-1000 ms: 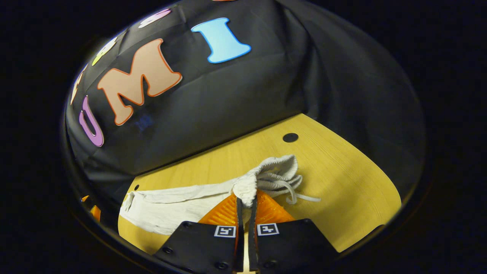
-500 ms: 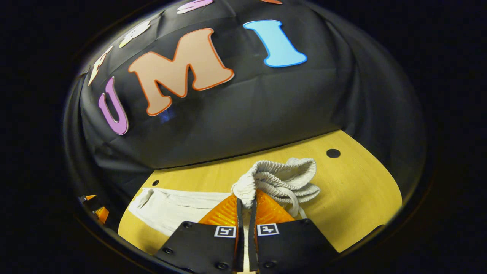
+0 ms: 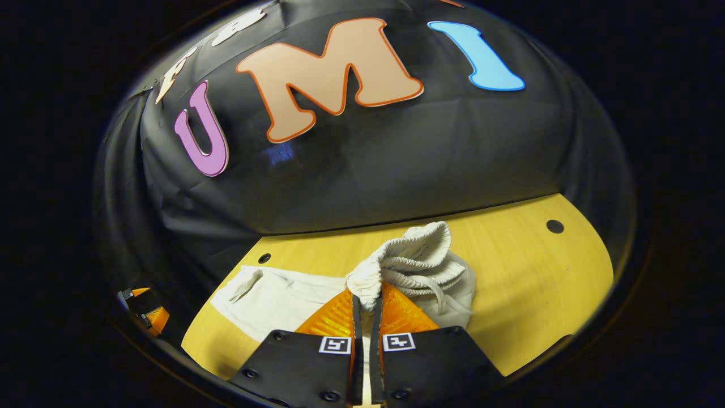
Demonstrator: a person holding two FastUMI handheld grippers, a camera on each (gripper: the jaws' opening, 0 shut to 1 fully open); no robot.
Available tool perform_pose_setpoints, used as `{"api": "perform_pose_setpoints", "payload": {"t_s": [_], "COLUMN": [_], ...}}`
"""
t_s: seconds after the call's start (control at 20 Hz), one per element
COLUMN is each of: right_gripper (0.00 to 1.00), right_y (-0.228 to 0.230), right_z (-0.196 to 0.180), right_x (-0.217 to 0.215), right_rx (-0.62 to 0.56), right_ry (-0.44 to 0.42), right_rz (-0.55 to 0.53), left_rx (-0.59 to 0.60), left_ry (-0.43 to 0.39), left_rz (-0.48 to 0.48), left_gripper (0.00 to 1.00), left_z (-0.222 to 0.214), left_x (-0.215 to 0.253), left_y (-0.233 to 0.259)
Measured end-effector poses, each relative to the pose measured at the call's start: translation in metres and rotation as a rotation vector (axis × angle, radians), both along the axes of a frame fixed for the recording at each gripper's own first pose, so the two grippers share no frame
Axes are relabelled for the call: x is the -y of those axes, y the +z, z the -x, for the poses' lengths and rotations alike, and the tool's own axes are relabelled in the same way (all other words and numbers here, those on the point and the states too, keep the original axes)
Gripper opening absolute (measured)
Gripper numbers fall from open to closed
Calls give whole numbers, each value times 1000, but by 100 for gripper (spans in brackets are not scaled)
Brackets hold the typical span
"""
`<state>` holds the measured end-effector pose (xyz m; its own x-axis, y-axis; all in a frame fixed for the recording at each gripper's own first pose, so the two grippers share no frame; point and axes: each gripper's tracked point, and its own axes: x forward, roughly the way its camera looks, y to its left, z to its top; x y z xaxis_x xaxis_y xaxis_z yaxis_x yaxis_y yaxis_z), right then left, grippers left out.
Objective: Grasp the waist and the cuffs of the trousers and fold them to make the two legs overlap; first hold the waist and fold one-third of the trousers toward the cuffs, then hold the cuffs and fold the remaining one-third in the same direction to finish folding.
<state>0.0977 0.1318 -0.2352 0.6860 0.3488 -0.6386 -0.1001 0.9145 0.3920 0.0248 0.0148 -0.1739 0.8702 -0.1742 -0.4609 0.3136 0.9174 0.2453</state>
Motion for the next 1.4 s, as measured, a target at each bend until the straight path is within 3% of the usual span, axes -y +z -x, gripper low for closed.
{"api": "perform_pose_setpoints", "payload": {"t_s": [0.15,0.45,0.5,0.55,0.6,0.75,0.8,0.85,0.9,1.2,1.4], "right_gripper": [6,8,14,29,34,93,97,92,97,96,97], "right_y": [-15,-87,-87,-83,-80,-73,-73,-67,-63,-52,-50], "right_z": [6,37,39,39,43,32,40,41,41,55,70], "right_x": [-42,-98,-111,-119,-124,-114,-118,-117,-113,-53,-27], "right_rx": [-29,-168,-173,-181,-183,-144,-129,-123,-112,-103,-119], "right_ry": [42,158,207,236,262,273,271,266,251,143,68], "right_rz": [-28,50,8,-29,-72,-54,-38,-31,-25,74,89], "left_rx": [-18,-59,-63,-70,-79,-102,-109,-116,-123,-135,-200], "left_ry": [32,39,36,32,30,23,21,18,20,120,137], "left_rz": [-5,1,8,22,32,61,75,90,105,163,187], "left_gripper": [96,96,96,96,96,96,96,96,96,96,96], "left_z": [5,3,1,-3,-7,-18,-23,-27,-36,-114,-144], "left_x": [-26,-54,-55,-55,-55,-53,-52,-51,-52,-88,-102], "left_y": [-7,-26,-29,-34,-38,-52,-56,-60,-67,-109,-150]}}
